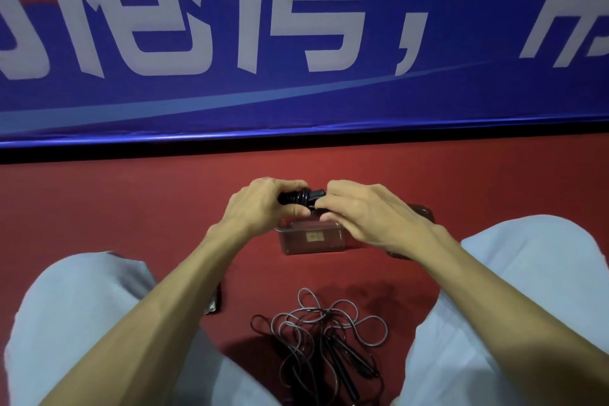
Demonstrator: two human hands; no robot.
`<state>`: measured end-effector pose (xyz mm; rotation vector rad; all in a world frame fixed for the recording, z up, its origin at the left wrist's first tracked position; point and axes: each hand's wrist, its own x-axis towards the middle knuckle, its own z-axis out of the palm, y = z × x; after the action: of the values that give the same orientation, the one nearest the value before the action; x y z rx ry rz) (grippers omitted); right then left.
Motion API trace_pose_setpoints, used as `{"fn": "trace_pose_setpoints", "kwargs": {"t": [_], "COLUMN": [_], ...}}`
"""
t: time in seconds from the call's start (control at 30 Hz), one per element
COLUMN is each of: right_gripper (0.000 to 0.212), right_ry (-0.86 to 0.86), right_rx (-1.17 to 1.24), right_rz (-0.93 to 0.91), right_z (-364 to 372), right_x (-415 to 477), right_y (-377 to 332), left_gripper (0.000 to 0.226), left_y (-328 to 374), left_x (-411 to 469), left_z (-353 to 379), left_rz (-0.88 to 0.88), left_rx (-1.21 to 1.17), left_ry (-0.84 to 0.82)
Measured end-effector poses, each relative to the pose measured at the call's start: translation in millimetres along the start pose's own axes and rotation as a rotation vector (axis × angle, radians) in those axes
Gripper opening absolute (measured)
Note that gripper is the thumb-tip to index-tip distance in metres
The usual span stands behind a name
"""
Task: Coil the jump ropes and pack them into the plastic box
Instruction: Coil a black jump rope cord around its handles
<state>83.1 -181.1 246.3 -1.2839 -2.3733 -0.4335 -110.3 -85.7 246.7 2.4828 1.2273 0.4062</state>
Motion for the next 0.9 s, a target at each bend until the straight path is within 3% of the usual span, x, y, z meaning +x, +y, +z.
{"fn": "trace_pose_setpoints", "kwargs": {"t": [0.1, 0.17, 0.33, 0.5, 0.63, 0.7, 0.83, 0.9], "right_gripper": [0.027, 0.029, 0.013, 0.007, 0.009, 0.011, 0.022, 0.027], "right_ry": [0.100, 0.134, 0.216, 0.231, 0.186, 0.108, -0.013, -0.048], "right_rx": [0.003, 0.067, 0.379, 0.532, 0.528, 0.553, 0.267, 0.240], "right_rz": [0.016, 0.130, 0.501, 0.665, 0.677, 0.698, 0.730, 0.715], "right_z": [6, 10, 16, 12, 10, 10, 11, 10], "right_x": [2, 2, 3, 3, 4, 3, 2, 2], "right_y": [2, 2, 6, 3, 6, 6, 8, 11], "left_gripper": [0.046, 0.041, 0.059, 0.066, 0.067, 0.053, 0.048, 0.044], "left_y": [2, 3, 14, 20, 27, 31, 33, 31], "left_x": [-2, -2, -7, -10, -9, -10, -9, -9], "left_z": [1, 7, 8, 15, 19, 17, 13, 9], "left_rz": [0.123, 0.159, 0.202, 0.087, 0.004, -0.028, -0.079, -0.075], "left_rx": [0.049, 0.023, -0.195, -0.218, -0.215, -0.188, -0.239, -0.322], "left_ry": [-0.176, -0.228, -0.177, -0.164, -0.149, -0.150, -0.158, -0.162]}}
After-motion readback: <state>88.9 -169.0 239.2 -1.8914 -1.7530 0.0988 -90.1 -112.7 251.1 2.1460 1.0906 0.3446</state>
